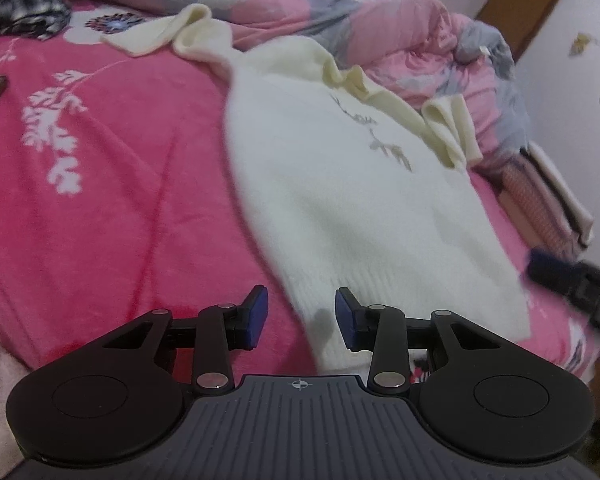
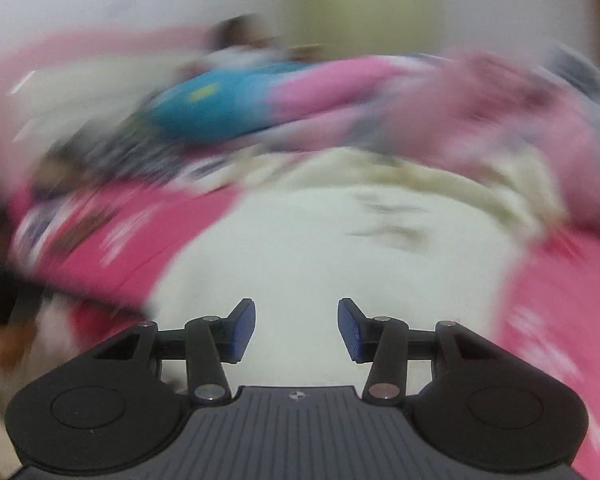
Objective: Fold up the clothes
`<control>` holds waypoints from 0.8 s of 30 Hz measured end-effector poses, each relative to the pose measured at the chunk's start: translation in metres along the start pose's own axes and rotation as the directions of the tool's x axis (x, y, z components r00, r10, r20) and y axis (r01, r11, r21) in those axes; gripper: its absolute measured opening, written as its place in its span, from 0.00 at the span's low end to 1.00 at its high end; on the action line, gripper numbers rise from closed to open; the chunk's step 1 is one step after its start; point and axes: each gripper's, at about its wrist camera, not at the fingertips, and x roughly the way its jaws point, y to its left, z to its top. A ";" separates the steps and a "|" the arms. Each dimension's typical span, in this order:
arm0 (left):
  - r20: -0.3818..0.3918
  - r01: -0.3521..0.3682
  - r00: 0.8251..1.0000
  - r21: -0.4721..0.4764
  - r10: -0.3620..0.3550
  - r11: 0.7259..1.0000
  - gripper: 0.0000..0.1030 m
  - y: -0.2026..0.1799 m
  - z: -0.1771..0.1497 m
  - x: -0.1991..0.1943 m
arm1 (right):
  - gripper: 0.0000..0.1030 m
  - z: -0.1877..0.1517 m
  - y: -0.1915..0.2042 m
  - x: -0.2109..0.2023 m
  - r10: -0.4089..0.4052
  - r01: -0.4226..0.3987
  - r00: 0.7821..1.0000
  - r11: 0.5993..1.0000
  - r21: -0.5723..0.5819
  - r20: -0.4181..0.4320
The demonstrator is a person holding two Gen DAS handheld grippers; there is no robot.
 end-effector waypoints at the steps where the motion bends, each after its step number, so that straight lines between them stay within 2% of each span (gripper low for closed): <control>1: 0.009 -0.007 1.000 -0.013 0.007 1.000 0.36 0.004 0.002 -0.005 | 0.47 -0.001 0.019 0.009 0.034 -0.035 0.999 0.997 -0.062 -0.021; 4: 0.041 -0.022 0.999 -0.059 0.024 0.998 0.36 0.019 0.012 -0.021 | 0.47 -0.005 0.073 0.038 0.127 -0.145 0.988 0.961 -0.237 -0.089; 7: 0.078 -0.020 0.997 -0.106 0.028 0.994 0.36 0.033 0.019 -0.034 | 0.47 -0.008 0.112 0.056 0.167 -0.198 0.979 0.919 -0.340 -0.119; 10: 0.093 -0.019 0.995 -0.138 0.032 0.990 0.36 0.043 0.021 -0.040 | 0.46 -0.013 0.128 0.080 0.131 -0.184 0.979 0.901 -0.393 -0.157; 13: 0.093 -0.008 0.995 -0.150 0.022 0.989 0.37 0.047 0.021 -0.041 | 0.45 -0.019 0.127 0.093 0.125 -0.185 0.976 0.910 -0.372 -0.179; 14: 0.092 -0.003 0.996 -0.153 0.017 0.988 0.37 0.048 0.021 -0.041 | 0.38 -0.018 0.124 0.092 0.137 -0.192 0.975 0.918 -0.348 -0.177; 15: 0.092 0.002 0.996 -0.156 0.013 0.988 0.37 0.049 0.021 -0.041 | 0.20 -0.013 0.119 0.090 0.144 -0.193 0.974 0.934 -0.300 -0.177; 16: 0.092 0.006 0.996 -0.158 0.008 0.987 0.37 0.050 0.021 -0.041 | 0.09 -0.008 0.108 0.092 0.145 -0.186 0.974 0.952 -0.245 -0.174; 17: 0.091 0.011 0.996 -0.161 0.004 0.987 0.37 0.051 0.021 -0.041 | 0.08 -0.002 0.097 0.094 0.147 -0.178 0.974 0.966 -0.187 -0.170; 18: 0.092 0.016 0.996 -0.163 -0.001 0.987 0.37 0.052 0.021 -0.041 | 0.08 0.004 0.077 0.090 0.195 -0.205 0.971 0.977 -0.061 -0.137; 19: 0.094 0.022 0.996 -0.163 -0.007 0.986 0.37 0.052 0.021 -0.042 | 0.08 0.011 0.056 0.086 0.242 -0.235 0.966 0.969 0.070 -0.096; 20: 0.097 0.028 0.995 -0.166 -0.012 0.986 0.37 0.053 0.022 -0.042 | 0.08 0.017 0.035 0.082 0.282 -0.267 0.958 0.943 0.199 -0.049; 21: 0.100 0.034 0.995 -0.169 -0.017 0.985 0.37 0.054 0.022 -0.043 | 0.08 0.023 0.015 0.077 0.315 -0.299 0.949 0.898 0.322 0.003; 22: 0.103 0.040 0.994 -0.171 -0.022 0.984 0.37 0.055 0.022 -0.043 | 0.08 0.026 -0.008 0.069 0.361 -0.366 0.928 0.826 0.428 0.096; 23: 0.104 0.045 0.994 -0.176 -0.026 0.983 0.37 0.056 0.023 -0.043 | 0.08 0.028 -0.030 0.062 0.393 -0.435 0.898 0.736 0.518 0.196; 24: 0.102 0.047 0.994 -0.184 -0.029 0.982 0.38 0.057 0.022 -0.042 | 0.08 0.029 -0.038 0.060 0.412 -0.472 0.879 0.684 0.555 0.240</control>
